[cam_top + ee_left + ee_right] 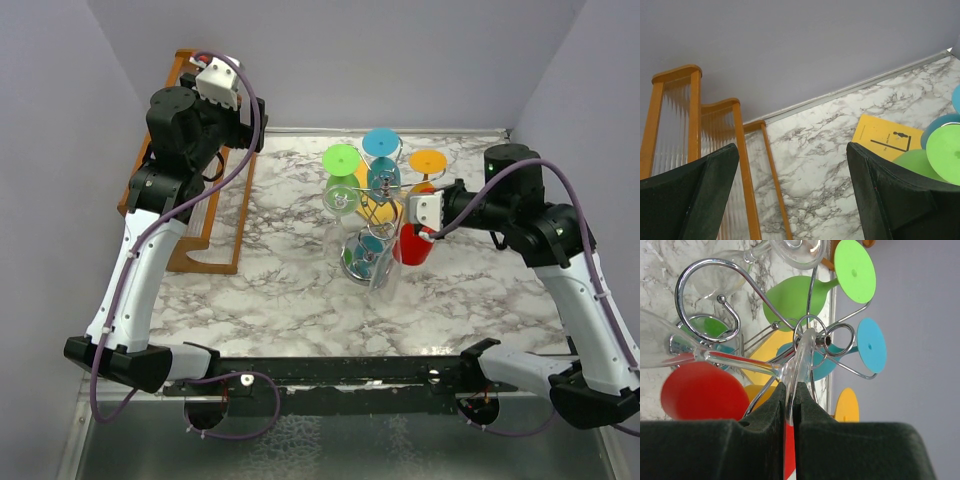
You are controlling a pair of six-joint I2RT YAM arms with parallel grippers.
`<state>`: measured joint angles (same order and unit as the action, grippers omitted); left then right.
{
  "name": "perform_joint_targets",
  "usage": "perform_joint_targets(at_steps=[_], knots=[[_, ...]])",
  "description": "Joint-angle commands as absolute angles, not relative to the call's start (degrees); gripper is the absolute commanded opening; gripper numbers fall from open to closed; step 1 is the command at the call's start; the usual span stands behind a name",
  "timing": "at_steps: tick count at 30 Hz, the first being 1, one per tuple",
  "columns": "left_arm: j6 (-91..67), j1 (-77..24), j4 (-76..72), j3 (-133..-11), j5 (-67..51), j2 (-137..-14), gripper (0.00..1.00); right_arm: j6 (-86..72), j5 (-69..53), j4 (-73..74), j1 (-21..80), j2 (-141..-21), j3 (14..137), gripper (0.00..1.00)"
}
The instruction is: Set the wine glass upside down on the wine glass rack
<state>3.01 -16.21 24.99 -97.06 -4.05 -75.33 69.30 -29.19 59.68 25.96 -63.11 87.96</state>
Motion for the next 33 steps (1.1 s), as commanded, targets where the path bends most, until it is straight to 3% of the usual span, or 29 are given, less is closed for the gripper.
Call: perform_joint_targets(at_steps=[1,33], knots=[[3.7,-15.81,23.23,-98.08,-4.1,-75.5,0.92,69.37,-28.73,56.33,26.67,-63.61,88.38,0.01],[4.13,-15.51,22.88,-97.21,-5.45,-75.21,0.92,68.9,-39.18,56.47,28.69,-68.0,92.64,0.01]])
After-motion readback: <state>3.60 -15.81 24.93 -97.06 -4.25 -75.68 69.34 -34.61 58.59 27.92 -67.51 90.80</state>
